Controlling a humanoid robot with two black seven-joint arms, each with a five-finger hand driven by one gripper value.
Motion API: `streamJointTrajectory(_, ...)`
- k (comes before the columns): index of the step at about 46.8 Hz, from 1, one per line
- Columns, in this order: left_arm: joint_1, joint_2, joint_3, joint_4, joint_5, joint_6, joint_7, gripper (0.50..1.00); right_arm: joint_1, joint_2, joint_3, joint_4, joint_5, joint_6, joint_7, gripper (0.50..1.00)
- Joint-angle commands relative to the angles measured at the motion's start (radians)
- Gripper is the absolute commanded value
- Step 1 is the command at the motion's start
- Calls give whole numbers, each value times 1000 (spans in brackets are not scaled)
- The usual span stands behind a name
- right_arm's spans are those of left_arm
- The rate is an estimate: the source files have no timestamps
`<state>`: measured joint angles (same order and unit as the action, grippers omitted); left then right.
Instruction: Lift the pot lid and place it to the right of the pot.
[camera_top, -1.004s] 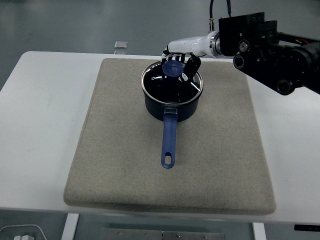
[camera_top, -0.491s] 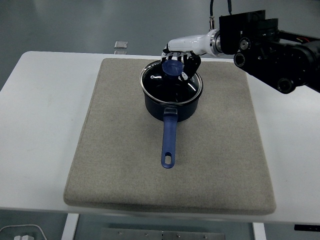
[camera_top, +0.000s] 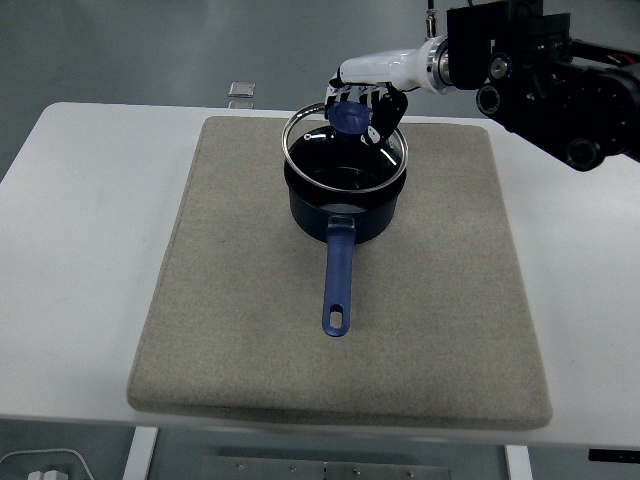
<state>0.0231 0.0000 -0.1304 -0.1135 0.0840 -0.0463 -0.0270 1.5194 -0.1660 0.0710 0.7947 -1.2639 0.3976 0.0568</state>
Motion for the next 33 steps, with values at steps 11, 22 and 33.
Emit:
streamJointTrajectory(11, 0, 0, 0, 0, -1, 0, -1, 1000, 1, -112, 1, -2, 32, 0, 1, 500)
streamJointTrajectory(22, 0, 0, 0, 0, -1, 0, -1, 1000, -11, -182, -4, 0, 46, 0, 3, 500)
streamJointTrajectory(33, 0, 0, 0, 0, -1, 0, -1, 1000, -51, -253, -4, -2, 47, -14, 1, 500)
